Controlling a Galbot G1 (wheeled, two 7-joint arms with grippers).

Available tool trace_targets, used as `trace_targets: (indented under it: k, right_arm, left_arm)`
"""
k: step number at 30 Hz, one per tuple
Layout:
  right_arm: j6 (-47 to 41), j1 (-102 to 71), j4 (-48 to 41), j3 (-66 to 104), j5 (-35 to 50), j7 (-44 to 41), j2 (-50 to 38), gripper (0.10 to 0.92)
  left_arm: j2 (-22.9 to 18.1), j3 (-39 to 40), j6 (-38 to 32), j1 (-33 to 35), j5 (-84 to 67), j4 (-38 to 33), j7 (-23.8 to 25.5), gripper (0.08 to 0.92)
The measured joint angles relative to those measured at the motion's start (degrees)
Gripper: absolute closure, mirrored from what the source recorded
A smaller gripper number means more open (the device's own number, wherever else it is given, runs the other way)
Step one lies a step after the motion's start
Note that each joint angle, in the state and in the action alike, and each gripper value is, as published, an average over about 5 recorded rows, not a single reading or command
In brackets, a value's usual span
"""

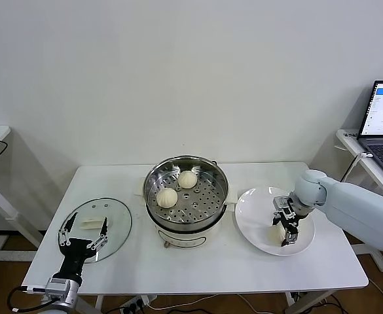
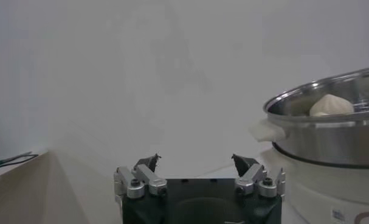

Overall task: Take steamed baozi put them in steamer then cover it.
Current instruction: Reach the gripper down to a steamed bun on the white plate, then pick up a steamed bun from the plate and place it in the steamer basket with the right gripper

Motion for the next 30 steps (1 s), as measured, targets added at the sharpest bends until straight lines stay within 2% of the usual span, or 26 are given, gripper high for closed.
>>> trace_targets:
  k: [11, 19, 30]
  right_arm:
    - [-0.12, 2.48, 0.94, -0.96, 2.10, -0.84, -1.13, 0.389]
    - [1.06, 12.55, 1.74, -5.16, 7.30, -2.34, -0.53, 0.389]
    - [9.54, 31.56, 3.23, -13.39, 10.81, -3.77, 5.24, 0.387]
  left_arm:
    - [0.13, 0.19, 0.12, 0.04, 0.09, -0.10, -0.24, 0.177]
    - [0.32, 0.40, 0.19, 0.10, 0.21, -0.31, -0.25, 0.177]
    - [0.92, -0.09, 0.30, -0.20, 0.10, 0.14, 0.02, 0.177]
